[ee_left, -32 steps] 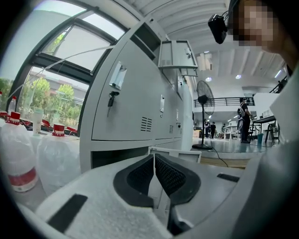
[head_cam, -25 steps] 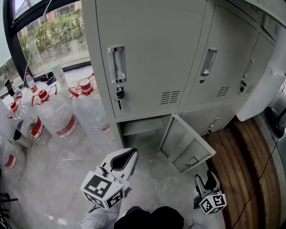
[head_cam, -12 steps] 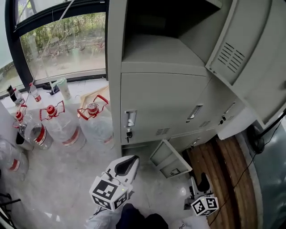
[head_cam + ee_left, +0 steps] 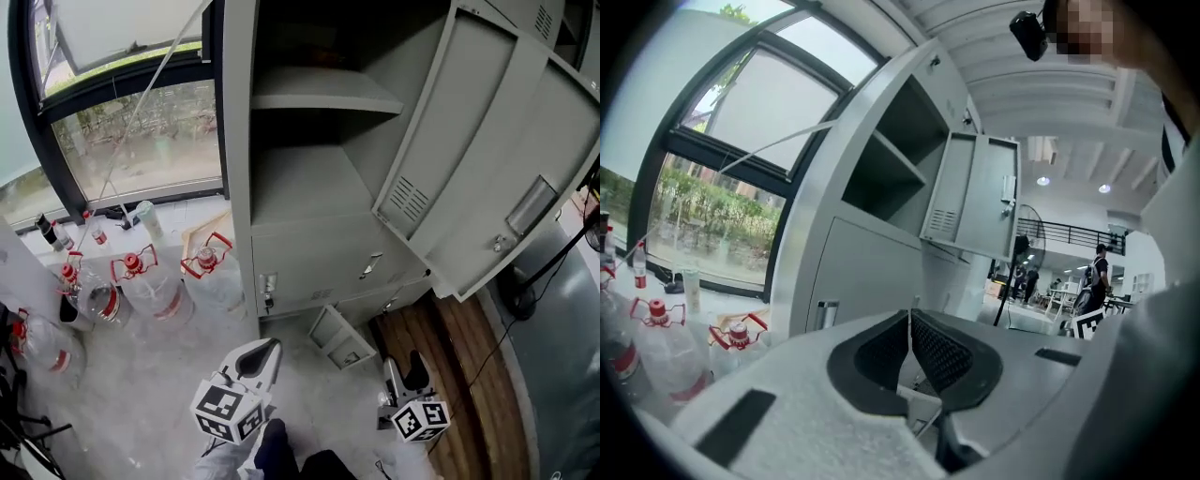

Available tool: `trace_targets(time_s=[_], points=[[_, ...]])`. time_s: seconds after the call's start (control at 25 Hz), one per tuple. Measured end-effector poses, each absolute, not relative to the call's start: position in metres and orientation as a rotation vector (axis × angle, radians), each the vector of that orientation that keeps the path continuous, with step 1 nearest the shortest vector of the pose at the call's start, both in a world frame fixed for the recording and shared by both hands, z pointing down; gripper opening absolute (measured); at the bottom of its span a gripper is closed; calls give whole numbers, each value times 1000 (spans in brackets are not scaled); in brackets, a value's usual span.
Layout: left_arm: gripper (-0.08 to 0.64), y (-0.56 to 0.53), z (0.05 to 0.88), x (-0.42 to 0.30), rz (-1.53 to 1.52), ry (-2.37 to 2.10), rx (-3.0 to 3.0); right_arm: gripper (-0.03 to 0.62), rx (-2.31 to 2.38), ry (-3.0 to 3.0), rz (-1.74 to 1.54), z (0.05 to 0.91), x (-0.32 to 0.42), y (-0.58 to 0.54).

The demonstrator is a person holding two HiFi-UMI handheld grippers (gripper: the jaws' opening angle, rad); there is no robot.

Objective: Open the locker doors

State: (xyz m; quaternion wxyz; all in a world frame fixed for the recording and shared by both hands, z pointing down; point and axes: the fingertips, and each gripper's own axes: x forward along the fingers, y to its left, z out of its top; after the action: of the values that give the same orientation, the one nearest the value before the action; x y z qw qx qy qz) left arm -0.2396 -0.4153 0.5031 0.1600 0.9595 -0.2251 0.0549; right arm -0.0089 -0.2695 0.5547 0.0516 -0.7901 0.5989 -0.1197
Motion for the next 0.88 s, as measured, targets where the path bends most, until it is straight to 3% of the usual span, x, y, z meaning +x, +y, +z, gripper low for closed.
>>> trace_targets(time_s=[0.48, 0.88], points=[[15, -351, 373, -238, 113, -692, 2733, 272, -2249, 1956, -380, 416, -33, -209], [15, -267, 361, -238, 49, -693, 2702, 268, -2194, 1863, -313, 368, -41, -132]])
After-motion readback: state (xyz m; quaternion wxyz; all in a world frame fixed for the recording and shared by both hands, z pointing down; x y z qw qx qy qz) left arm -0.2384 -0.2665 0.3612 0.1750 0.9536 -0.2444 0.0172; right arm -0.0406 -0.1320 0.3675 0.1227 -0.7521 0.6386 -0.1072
